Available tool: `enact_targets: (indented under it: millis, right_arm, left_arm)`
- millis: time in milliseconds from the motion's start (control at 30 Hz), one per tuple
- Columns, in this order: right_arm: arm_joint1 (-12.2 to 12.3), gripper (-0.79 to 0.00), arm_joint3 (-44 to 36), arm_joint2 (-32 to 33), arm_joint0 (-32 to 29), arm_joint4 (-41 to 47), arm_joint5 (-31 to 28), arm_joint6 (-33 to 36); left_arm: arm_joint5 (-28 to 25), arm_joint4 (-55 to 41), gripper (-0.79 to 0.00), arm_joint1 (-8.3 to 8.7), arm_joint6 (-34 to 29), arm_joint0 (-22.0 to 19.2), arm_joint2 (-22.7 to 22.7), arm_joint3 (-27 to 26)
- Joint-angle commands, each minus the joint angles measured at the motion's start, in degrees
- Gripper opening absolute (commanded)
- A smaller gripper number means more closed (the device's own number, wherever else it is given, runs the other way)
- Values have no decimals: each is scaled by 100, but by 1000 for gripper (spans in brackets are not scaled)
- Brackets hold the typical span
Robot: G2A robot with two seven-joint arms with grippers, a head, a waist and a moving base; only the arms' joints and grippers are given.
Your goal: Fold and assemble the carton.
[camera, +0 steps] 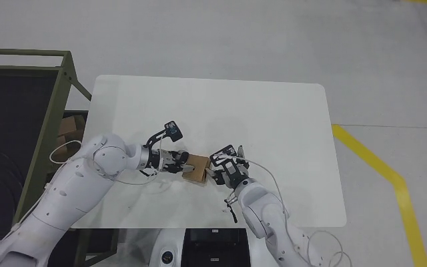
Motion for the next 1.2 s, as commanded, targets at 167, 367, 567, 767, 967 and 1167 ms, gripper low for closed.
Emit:
enact_targets:
  millis: [167, 367, 567, 767, 967, 1167]
  right_arm:
    - [8, 0, 1, 34, -23, 20, -2, -19]
    - [22, 0, -26, 58, -82, -23, 1, -65]
    - [42, 0, -98, 96, -189, -87, 40, -160]
    - [49, 0, -68, 103, -199, -74, -6, -169]
    - [44, 0, 10, 71, -134, -21, -63, -182]
    - [41, 0, 29, 51, -110, 4, -41, -259]
  left_arm:
    - [26, 19, -431, -17, -3, -38, 29, 28]
    - [80, 60, -422, -30, -9, -59, 52, 28]
    - [113, 73, -422, -41, -16, -74, 65, 30]
    - [121, 81, -428, -51, -20, -86, 77, 32]
    - [139, 101, -434, -59, -24, -92, 83, 29]
    - [130, 95, -431, -67, -28, -96, 86, 35]
